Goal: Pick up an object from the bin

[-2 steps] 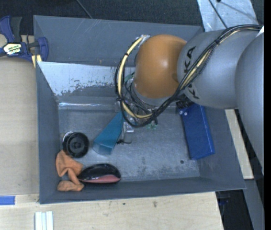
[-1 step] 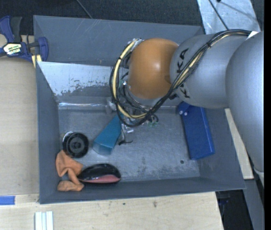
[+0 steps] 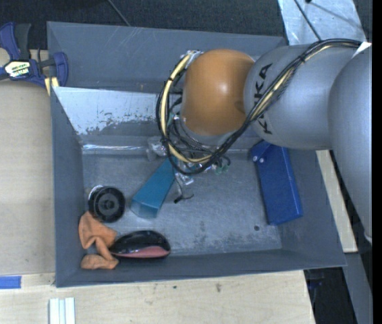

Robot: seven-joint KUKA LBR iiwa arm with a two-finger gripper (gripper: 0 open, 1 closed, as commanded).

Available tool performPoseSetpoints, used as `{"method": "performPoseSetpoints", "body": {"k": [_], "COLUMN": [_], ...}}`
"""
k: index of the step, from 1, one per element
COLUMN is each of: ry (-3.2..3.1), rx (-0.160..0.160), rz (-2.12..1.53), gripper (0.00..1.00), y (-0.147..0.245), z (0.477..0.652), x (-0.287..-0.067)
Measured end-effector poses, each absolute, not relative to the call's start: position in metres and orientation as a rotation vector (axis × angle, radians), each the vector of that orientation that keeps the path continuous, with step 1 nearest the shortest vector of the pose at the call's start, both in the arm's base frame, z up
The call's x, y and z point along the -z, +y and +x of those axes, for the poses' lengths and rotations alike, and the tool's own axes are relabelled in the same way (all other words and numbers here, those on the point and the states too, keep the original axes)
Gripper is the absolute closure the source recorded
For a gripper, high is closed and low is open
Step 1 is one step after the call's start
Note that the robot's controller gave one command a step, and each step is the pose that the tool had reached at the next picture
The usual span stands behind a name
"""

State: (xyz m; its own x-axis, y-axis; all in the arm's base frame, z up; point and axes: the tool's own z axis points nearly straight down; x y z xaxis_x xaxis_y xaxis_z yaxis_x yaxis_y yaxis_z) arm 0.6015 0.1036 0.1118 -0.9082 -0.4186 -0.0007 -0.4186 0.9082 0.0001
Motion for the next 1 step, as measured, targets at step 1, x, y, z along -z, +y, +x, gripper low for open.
{"method": "performPoseSetpoints", "body": {"k": [1], "ry": [3.052], "rx": [0.001], "rz": [-0.726], "gripper": [0.0], "y": [0.1125], "z": [0.6162], "x": [-0.1059]}}
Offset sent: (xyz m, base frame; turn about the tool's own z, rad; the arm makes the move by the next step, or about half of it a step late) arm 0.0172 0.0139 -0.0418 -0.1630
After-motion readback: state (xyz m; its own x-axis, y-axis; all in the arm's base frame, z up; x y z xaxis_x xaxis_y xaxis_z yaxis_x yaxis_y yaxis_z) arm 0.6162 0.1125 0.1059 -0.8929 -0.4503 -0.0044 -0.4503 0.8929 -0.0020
